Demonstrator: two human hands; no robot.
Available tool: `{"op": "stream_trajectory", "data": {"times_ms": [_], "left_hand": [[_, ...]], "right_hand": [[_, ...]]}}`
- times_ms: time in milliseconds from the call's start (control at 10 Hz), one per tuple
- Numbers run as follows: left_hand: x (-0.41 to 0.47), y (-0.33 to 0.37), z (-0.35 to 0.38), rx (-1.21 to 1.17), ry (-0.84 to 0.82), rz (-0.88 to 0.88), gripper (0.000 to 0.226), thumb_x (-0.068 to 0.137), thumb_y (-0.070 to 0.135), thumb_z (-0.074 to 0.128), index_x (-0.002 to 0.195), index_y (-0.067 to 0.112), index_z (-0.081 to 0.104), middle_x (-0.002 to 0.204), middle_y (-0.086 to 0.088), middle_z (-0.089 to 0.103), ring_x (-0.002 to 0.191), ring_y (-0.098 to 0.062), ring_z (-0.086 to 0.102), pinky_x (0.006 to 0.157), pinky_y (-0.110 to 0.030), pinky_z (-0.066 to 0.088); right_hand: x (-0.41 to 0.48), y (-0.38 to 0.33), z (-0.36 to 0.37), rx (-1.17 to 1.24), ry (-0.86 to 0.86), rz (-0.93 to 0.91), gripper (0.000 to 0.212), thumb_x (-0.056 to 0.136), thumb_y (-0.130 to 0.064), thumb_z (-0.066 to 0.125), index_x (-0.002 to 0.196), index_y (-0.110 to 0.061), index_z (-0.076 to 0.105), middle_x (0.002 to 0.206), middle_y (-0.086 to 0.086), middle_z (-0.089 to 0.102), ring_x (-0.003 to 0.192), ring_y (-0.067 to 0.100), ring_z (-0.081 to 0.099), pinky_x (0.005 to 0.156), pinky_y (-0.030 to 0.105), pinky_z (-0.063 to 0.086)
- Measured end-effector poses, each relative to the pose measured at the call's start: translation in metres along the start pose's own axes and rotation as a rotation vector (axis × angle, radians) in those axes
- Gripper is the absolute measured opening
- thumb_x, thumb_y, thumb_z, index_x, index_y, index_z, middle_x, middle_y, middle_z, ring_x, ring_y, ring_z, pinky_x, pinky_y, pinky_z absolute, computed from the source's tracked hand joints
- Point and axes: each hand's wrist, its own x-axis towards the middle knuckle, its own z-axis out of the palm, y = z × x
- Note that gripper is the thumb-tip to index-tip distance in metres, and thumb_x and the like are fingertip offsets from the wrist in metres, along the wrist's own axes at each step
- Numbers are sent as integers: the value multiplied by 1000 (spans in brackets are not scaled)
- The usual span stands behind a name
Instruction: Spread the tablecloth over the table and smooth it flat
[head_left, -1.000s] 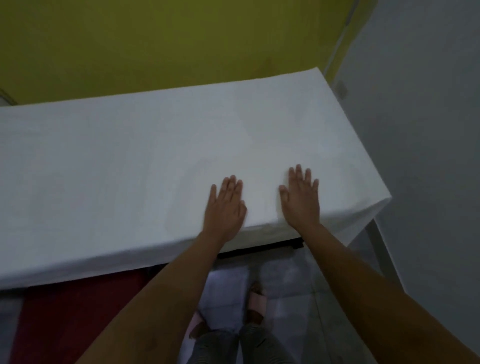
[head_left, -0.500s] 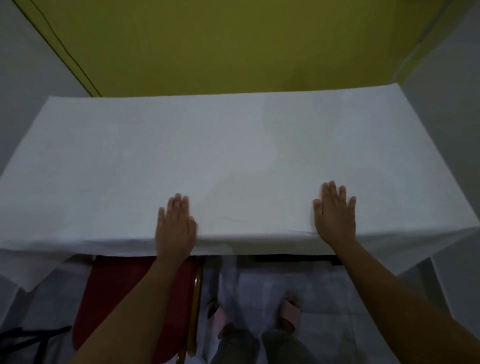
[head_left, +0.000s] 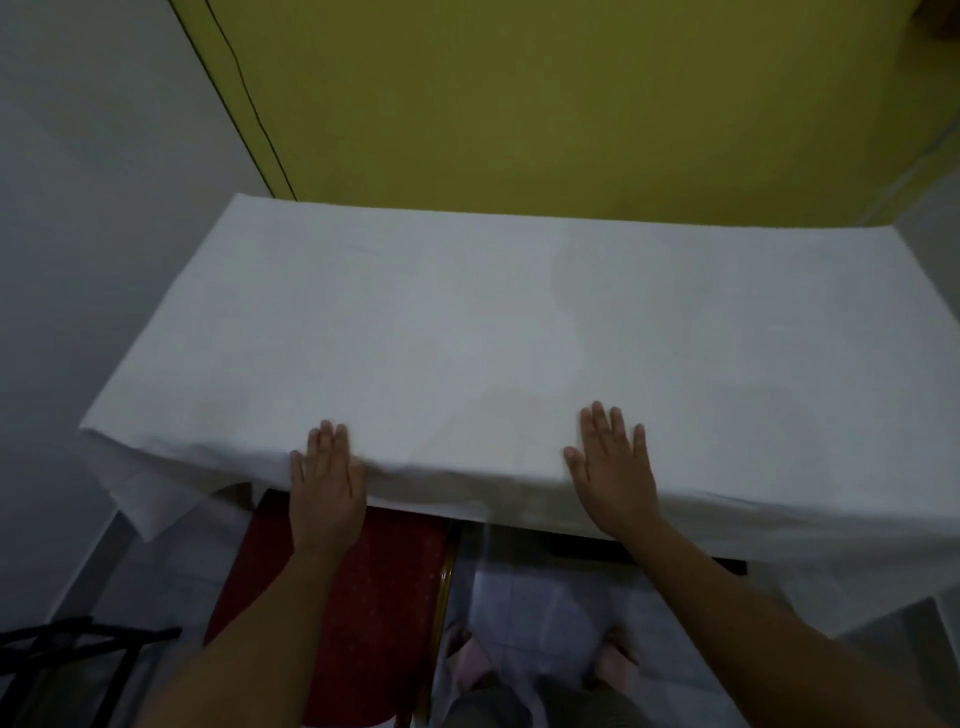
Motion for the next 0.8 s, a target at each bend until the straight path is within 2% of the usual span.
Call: {"op": "stream_trajectory", "data": {"times_ms": [100, 200, 300, 400, 600, 700, 800], "left_hand": [[13, -1, -6, 22, 26, -5, 64, 96, 35, 11, 147, 0, 25, 156, -17, 22, 146, -29, 18, 119, -45, 1], [34, -5, -12, 14, 3, -93, 55, 102, 31, 18, 150, 4, 14, 159, -15, 9, 148, -27, 6, 119, -42, -3], [40, -15, -14, 27, -41, -156, 55, 103, 29, 24, 152, 7, 10, 160, -15, 4, 148, -29, 1, 120, -45, -1], [39, -20, -13, 14, -46, -127, 55, 103, 26, 26, 152, 8, 9, 160, -14, 3, 148, -29, 1, 119, -44, -1], [38, -14, -19, 48, -97, -148, 57, 102, 25, 24, 153, 10, 4, 160, -13, -1, 148, -28, -2, 120, -44, 0], [44, -5, -28, 154, -156, -180, 58, 101, 26, 21, 152, 4, 4, 160, -18, 0, 148, -32, 0, 119, -48, 5], [58, 20, -46, 177, -181, -199, 58, 101, 28, 18, 151, 2, 3, 160, -19, 0, 148, -31, 1, 119, -48, 6]], "right_hand": [[6, -14, -1, 8, 8, -34, 78, 87, -54, -3, 151, -14, 15, 160, 5, 11, 148, 24, 3, 117, 44, -4], [15, -25, -1, 6, -19, -51, 78, 86, -55, -7, 151, -15, 8, 160, 4, 4, 148, 22, -3, 117, 44, -6], [15, -25, 4, -16, -8, -65, 84, 85, -62, -15, 151, -16, 6, 160, 3, 2, 148, 22, -3, 118, 42, -6], [9, -19, 3, -18, -4, -45, 91, 80, -64, -23, 151, -17, 8, 160, 3, 4, 148, 22, -2, 118, 41, -5], [-4, -4, -4, -1, -50, 16, 99, 73, -69, -27, 152, -18, 4, 160, 2, -1, 147, 20, -6, 116, 37, -7], [9, -3, -20, -15, -71, 20, 96, 75, -67, -22, 152, -15, 2, 160, 4, -4, 147, 21, -8, 118, 39, -5], [37, -15, -51, -31, -54, -3, 68, 95, -50, 3, 151, -12, 5, 161, 7, 0, 147, 25, -4, 118, 42, -1]]}}
